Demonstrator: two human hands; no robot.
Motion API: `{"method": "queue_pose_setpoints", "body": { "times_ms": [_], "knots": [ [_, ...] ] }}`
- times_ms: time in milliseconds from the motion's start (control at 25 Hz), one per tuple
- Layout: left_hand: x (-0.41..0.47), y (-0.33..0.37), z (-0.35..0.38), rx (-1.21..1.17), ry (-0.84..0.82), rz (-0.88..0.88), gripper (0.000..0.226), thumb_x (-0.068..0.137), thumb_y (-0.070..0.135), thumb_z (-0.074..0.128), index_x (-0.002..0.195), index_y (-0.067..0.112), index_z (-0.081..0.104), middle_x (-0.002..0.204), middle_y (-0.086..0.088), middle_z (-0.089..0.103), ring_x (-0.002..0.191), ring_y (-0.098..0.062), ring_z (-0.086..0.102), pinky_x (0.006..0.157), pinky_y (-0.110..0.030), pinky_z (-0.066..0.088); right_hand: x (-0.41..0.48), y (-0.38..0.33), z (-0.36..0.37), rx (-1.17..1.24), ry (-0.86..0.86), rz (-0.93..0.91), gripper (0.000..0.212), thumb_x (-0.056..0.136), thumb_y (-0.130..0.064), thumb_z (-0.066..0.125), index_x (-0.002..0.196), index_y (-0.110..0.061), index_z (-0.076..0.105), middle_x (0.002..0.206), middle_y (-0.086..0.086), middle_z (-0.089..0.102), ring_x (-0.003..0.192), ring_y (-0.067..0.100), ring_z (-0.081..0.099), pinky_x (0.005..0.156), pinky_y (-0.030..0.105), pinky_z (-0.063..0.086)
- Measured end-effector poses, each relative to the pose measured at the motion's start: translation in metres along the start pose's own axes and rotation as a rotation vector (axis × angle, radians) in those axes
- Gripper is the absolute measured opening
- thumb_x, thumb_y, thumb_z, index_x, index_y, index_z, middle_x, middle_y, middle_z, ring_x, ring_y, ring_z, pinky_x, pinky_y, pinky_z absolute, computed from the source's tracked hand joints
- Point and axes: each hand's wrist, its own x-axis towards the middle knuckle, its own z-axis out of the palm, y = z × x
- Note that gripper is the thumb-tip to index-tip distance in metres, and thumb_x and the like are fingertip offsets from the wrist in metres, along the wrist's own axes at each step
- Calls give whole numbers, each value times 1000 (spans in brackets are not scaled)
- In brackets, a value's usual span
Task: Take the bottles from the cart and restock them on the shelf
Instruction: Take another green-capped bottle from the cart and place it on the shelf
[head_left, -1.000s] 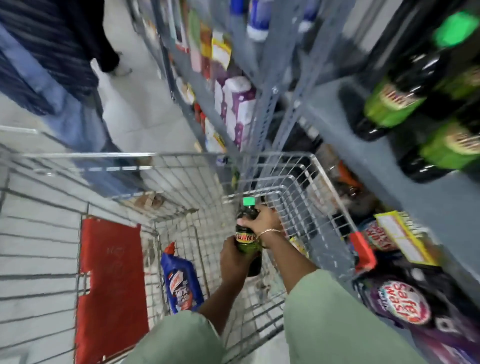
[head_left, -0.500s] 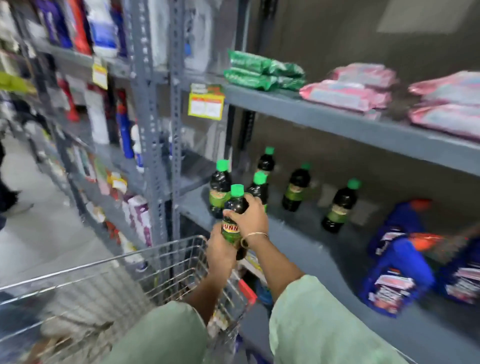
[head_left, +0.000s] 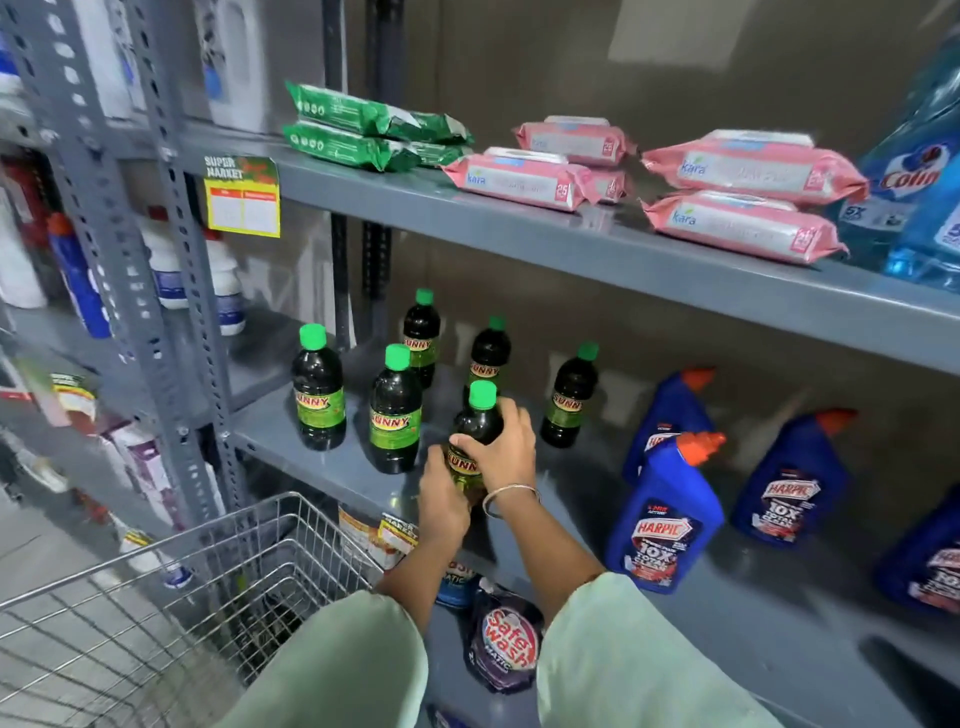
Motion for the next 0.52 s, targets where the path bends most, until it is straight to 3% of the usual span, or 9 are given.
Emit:
{"method": "queue_pose_setpoints", "body": {
  "times_ms": [80,320,520],
  "knots": [
    [3,-3,5,-10,9,-15,31,84,-2,50,114,2,44,105,-16,62,89,-25,55,71,-23,36,2,5,1,-2,18,-9,62,65,-25,79,117,-8,49,115,13,51,112,31,48,92,38,41],
    [4,-8,6,-40,-29,-37,35,80,3,57,113,9,44,109,-15,64,94,-25,60,78,-34,46,-4,6,0,-5,14,-15,61,64,-26,79,114,-10,48,115,11,50,112,29,50,92,37,42],
    [3,-14,-11,103,-148,-13,68,68,9,75,124,9,38,126,-15,56,114,-31,54,92,-39,45,-10,-6,-7,12,83,-30,81,69,-44,73,131,-10,33,130,13,42,127,28,35,100,45,40]
  ]
}}
